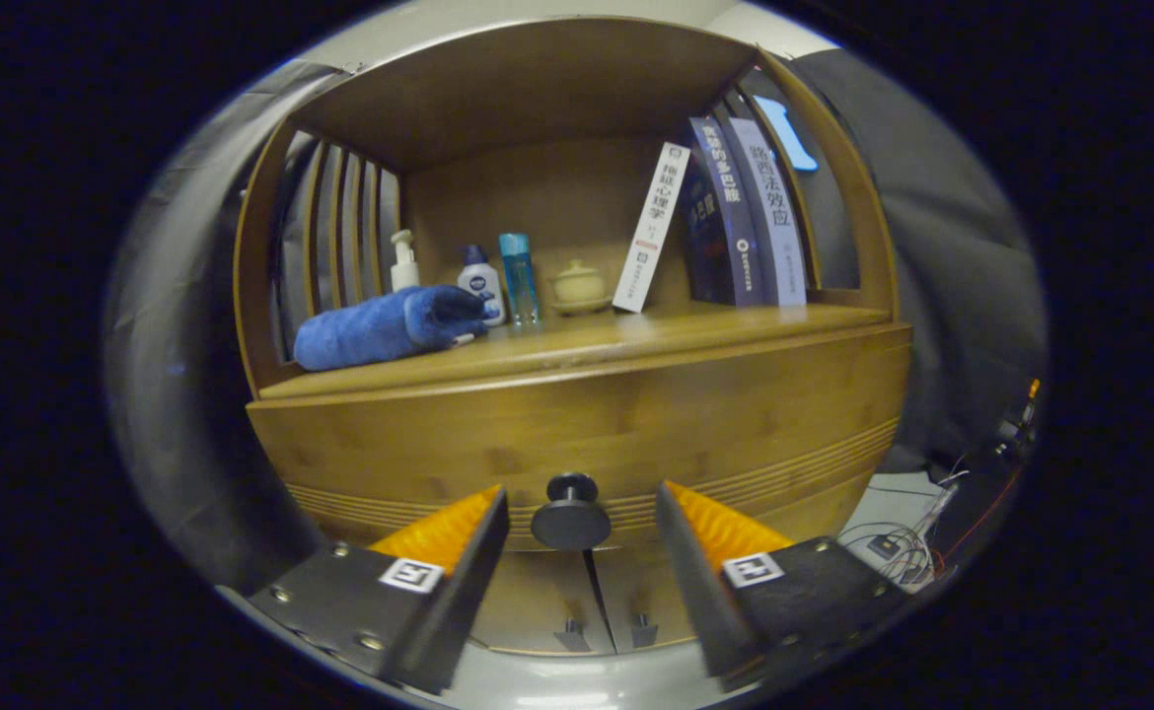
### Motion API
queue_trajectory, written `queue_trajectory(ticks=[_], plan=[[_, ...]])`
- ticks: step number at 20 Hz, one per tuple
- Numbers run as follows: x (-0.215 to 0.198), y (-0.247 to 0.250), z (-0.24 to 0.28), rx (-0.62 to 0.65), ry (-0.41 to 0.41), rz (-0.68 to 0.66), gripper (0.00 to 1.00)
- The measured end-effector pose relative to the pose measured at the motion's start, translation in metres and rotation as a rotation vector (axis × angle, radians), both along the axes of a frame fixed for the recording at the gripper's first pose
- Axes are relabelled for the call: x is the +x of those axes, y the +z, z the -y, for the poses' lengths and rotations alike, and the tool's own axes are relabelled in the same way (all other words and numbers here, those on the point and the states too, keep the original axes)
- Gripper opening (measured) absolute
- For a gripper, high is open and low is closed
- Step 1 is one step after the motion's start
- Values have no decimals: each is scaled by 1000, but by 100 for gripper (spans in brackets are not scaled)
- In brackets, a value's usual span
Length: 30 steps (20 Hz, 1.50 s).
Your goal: Pull open the drawer, take out the items inside it, and place them on the countertop above the cabinet.
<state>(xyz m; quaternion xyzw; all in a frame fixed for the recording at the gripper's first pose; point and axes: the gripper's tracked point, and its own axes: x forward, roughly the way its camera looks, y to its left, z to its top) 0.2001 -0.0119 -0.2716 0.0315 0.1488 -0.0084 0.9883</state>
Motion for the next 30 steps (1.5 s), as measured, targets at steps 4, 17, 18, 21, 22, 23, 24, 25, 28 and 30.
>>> queue_trajectory(ticks=[4, 17, 18, 21, 22, 23, 24, 25, 28, 30], plan=[[2, 4, -1, -73, -18, 55, 41], [-89, 11, -4, -102, 19, 42, 29], [-98, 11, -3, -90, 14, 38, 29], [-128, 11, -2, -86, 11, 35, 29], [-139, 8, -2, -91, 15, 31, 29], [-150, 6, -3, -90, 29, 31, 29], [-155, 8, -5, -83, 39, 39, 28], [-164, 6, -5, -78, 46, 26, 28], [-182, 6, -5, -67, 44, 19, 28], [-190, 6, -8, -66, 55, 19, 28]])
